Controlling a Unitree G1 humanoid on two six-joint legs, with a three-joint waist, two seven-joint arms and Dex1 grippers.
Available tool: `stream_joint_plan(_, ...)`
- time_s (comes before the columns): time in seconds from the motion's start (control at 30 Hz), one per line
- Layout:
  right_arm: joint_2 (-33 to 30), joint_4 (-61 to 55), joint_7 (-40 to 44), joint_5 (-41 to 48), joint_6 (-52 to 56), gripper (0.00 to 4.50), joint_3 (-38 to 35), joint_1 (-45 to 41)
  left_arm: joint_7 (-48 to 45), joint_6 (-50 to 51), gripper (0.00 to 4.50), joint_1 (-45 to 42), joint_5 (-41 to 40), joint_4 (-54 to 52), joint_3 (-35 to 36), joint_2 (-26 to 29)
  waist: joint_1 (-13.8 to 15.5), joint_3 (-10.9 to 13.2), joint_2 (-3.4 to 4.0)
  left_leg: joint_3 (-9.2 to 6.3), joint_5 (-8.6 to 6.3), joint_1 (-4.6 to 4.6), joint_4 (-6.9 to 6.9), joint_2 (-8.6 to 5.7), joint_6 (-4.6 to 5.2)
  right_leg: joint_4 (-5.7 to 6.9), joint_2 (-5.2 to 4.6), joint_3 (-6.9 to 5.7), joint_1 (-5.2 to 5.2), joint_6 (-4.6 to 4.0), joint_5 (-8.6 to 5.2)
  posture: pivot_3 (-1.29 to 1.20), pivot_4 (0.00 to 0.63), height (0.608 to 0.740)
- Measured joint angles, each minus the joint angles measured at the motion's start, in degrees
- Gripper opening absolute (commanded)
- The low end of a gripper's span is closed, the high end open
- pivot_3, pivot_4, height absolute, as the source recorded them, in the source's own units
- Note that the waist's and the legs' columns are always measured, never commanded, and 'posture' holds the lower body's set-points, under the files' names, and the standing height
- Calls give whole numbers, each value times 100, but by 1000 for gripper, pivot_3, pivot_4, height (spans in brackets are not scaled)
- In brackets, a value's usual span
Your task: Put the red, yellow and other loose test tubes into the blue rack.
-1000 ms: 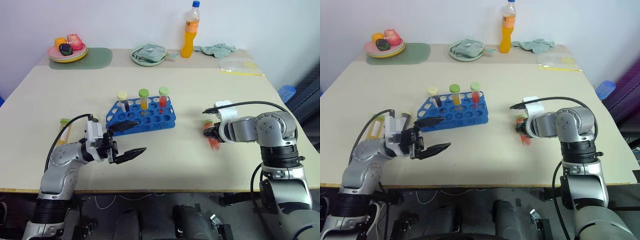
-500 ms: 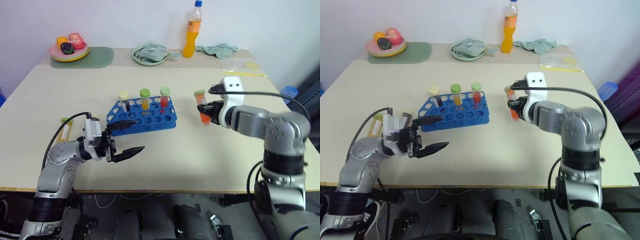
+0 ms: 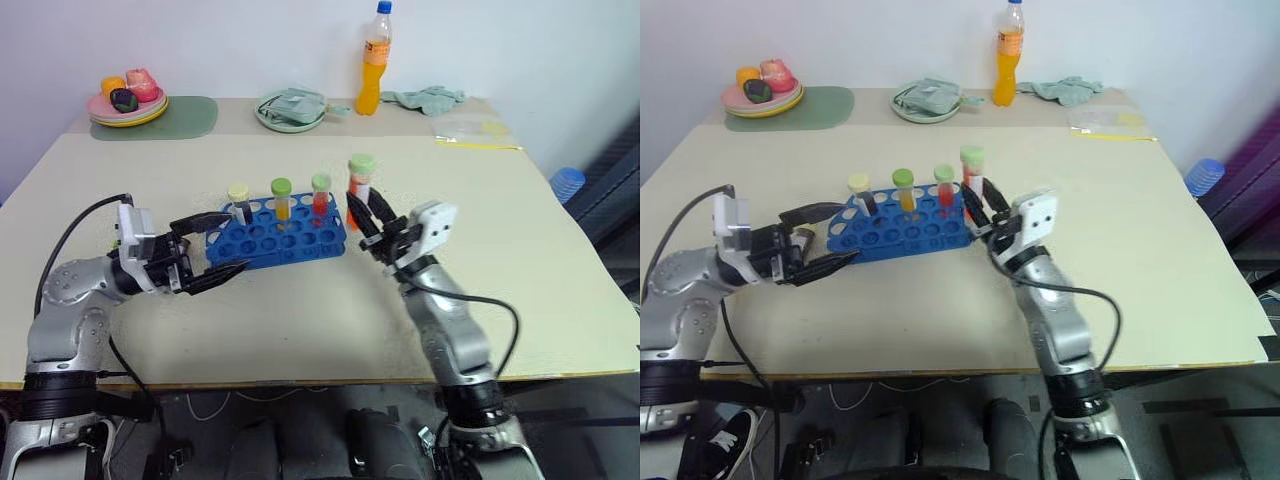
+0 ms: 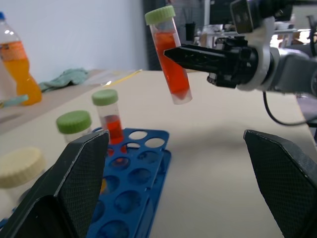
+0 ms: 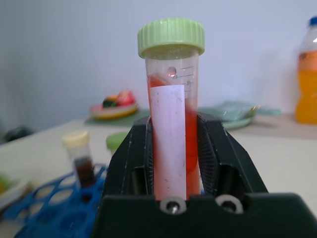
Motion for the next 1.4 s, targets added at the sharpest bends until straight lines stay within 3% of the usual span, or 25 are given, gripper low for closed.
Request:
stream_joint_plan(0.33, 426, 2376, 151, -746, -2284, 720, 138, -680, 58, 229, 4500, 416, -81, -300, 331, 261, -36, 3, 4, 2, 8, 5, 0, -1, -14, 11, -7, -3, 1, -2, 0, 0, 150, 740)
stream_joint_plan(0.53, 570, 3486, 23, -987, -3011, 720, 74, -1086, 26, 249, 4500, 385, -117, -225, 362, 290, -39, 3, 5, 3, 10, 6, -1, -1, -18, 16, -7, -3, 1, -2, 0, 0, 150, 740)
stream_joint_plan(0.8, 612, 4223, -37, -1102, -3341, 720, 8, -1208, 343, 398, 4500, 521, -138, -733, 390, 309, -38, 4, 6, 3, 13, 6, -1, -1, -25, 19, -11, -2, 1, -2, 1, 0, 150, 740)
stream_joint_plan(1.4, 652, 4698, 40, -1133, -3486, 720, -158, -1407, 690, 730, 4500, 318, -164, -1142, 291, 384, -43, 3, 4, 4, 18, 29, -1, -2, -32, 60, -12, -1, 1, -2, 0, 0, 150, 740)
